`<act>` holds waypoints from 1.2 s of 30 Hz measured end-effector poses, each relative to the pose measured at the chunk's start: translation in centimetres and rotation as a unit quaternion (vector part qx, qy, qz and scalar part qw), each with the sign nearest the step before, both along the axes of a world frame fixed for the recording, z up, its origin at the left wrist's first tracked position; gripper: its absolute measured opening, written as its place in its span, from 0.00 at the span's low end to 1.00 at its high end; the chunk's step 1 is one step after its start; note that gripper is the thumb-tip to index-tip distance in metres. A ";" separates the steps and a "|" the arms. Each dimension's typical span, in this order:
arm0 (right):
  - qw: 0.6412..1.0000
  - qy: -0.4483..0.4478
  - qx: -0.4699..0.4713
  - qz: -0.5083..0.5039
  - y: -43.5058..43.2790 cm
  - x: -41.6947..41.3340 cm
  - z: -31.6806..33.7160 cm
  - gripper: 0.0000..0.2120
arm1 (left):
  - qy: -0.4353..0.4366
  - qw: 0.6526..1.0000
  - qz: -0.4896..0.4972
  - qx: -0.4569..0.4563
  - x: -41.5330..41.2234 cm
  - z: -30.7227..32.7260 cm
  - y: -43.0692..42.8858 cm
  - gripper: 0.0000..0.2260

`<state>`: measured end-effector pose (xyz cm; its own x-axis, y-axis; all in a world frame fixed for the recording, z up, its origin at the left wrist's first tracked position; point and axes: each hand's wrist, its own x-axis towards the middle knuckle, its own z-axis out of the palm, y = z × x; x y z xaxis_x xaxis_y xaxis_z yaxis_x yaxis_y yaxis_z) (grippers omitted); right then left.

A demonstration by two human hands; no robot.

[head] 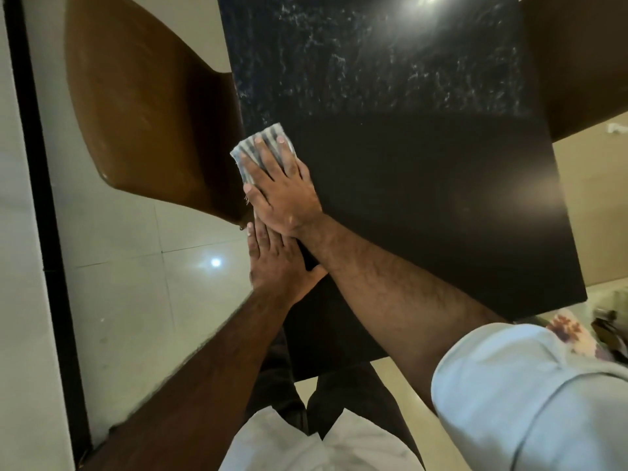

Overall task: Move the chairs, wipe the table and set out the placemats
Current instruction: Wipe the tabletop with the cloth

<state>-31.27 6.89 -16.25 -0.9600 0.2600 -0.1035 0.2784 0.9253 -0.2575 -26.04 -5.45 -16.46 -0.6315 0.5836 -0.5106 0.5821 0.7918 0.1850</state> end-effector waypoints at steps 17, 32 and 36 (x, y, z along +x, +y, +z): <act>0.978 -0.047 0.030 -0.201 0.8 18.0 1.0 0.35 | 0.062 0.987 -0.146 0.023 1.9 0.1 -4.6 0.59; 0.981 -0.080 -0.028 -0.174 -9.5 33.5 0.7 0.36 | 0.016 0.945 -0.324 0.042 14.2 0.6 -8.2 0.61; 0.988 -0.049 -0.043 -0.140 -10.0 35.9 0.8 0.35 | 0.010 0.952 -0.305 0.006 16.8 1.2 -9.9 0.61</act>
